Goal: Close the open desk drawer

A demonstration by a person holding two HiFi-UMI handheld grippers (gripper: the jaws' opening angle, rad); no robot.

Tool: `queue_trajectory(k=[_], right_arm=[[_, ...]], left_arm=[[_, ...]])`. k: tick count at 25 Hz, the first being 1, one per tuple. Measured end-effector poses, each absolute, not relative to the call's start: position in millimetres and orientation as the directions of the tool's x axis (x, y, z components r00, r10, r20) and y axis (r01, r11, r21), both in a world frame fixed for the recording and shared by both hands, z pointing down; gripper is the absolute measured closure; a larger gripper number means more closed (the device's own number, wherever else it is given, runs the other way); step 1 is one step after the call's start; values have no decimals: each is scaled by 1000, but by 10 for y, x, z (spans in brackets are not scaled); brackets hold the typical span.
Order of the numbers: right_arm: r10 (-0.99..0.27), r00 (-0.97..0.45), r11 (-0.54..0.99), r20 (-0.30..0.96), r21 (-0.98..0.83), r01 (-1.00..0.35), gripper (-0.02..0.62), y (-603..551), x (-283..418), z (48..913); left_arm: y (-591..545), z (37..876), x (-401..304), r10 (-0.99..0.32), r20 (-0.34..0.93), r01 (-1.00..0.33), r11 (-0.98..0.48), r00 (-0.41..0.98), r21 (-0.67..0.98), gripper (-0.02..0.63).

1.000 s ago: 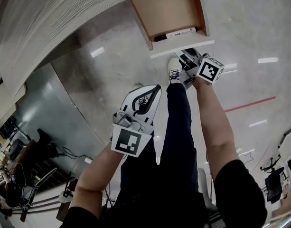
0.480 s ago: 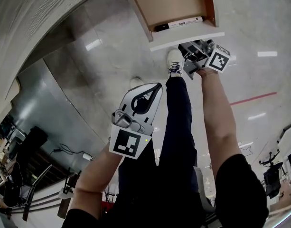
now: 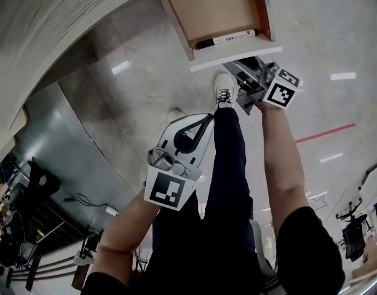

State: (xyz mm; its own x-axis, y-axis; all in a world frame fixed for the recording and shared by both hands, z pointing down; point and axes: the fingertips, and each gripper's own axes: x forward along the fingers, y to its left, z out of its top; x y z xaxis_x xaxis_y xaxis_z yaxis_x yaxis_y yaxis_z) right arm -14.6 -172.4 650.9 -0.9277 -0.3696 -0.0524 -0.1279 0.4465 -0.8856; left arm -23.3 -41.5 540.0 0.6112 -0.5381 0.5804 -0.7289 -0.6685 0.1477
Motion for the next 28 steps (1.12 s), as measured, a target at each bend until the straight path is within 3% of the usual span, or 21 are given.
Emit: queue_trajectory(k=[5,10,18,20,22,28], right_arm=[[-369,-925,483,-90,-869,-108,364,-1771,-152,6503],[-363,-903,436,-229,-898,52,312,-1770,-181,6516],[-342,-826,408,-447,-863,298,318,-1825,-96,6524],[-354,-818,395,-454,-865,309,318,-1840,-71,6553],[-396,-804,384,-444,-875,294,250,-1889,-65,6556],[-440,-728,419,-526,-837,351,249,-1993,-76,6491]], left_arm=[[-308,5470,-211,-525,591,-723,-675,612,148,595],[-178,5503,-142,-493,604,-707,-686,626,173,595],[-125,5589,-147,-481,597,-694,-695,642,187,595],[-124,5602,-138,-479,592,-690,-699,648,189,595],[-90,5578,-170,-474,594,-686,-703,650,190,595],[35,5689,-220,-435,616,-666,-718,657,204,595]])
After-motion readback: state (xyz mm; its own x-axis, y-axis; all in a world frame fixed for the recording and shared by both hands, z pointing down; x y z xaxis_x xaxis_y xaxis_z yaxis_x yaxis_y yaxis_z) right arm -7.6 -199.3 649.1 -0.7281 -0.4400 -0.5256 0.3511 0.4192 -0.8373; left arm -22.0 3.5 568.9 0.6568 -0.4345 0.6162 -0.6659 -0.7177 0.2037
